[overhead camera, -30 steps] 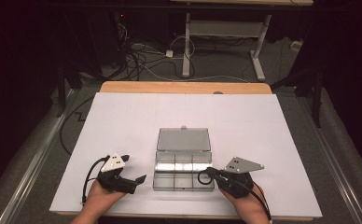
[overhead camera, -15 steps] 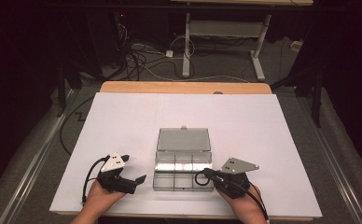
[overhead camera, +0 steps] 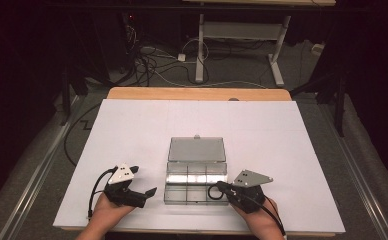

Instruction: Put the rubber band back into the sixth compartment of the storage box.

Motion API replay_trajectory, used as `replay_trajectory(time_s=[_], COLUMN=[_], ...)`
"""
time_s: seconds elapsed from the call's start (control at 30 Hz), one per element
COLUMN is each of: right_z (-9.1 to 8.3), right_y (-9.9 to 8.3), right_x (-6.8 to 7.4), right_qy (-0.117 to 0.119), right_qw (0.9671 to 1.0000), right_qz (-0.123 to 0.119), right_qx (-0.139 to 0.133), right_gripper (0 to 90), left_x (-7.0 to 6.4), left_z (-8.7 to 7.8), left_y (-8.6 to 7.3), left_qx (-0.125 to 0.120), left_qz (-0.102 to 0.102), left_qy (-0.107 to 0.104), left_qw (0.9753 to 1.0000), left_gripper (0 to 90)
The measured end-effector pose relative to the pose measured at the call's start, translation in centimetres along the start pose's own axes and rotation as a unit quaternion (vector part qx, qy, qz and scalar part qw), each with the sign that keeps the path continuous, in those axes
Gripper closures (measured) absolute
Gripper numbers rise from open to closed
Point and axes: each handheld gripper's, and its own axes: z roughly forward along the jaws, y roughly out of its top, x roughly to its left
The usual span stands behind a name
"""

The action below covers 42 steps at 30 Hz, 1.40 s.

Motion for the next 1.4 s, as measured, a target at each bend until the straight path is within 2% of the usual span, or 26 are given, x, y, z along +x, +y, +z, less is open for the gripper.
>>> replay_trajectory(time_s=[0.27, 0.5, 0.73, 0.97, 1.07, 1.23, 1.4], right_z=[0.0, -0.4, -1.3, -1.9, -2.1, -2.1, -2.1], right_y=[-0.1, 0.0, -0.3, -1.0, -1.4, -2.1, -2.5], right_x=[0.0, -0.3, -1.2, -2.4, -2.8, -3.7, -4.1], right_qy=[0.001, 0.007, 0.009, 0.003, -0.005, -0.024, -0.047], right_qw=[1.0000, 0.9998, 0.9989, 0.9977, 0.9970, 0.9960, 0.9956], right_qz=[0.001, 0.012, 0.032, 0.052, 0.058, 0.069, 0.069], right_qx=[0.000, -0.015, -0.033, -0.044, -0.052, -0.051, -0.042], right_gripper=[80.8, 71.7, 59.7, 43.6, 37.7, 26.2, 15.2], left_x=[0.0, 0.0, 0.0, 0.0, 0.0, 0.0, 0.1], left_z=[0.0, 0.0, 0.0, 0.0, 0.0, 0.0, 0.0], left_y=[0.0, 0.0, 0.0, 0.0, 0.0, 0.0, 0.0], left_qx=[0.000, 0.000, 0.000, -0.001, -0.001, -0.001, -0.002], left_qz=[0.000, 0.000, -0.001, -0.002, -0.002, -0.003, -0.003], left_qy=[0.000, -0.001, -0.001, -0.001, -0.001, -0.001, -0.001], left_qw=[1.0000, 1.0000, 1.0000, 1.0000, 1.0000, 1.0000, 1.0000], left_gripper=[0.0, 0.0, 0.0, 0.0, 0.0, 0.0, 0.0])
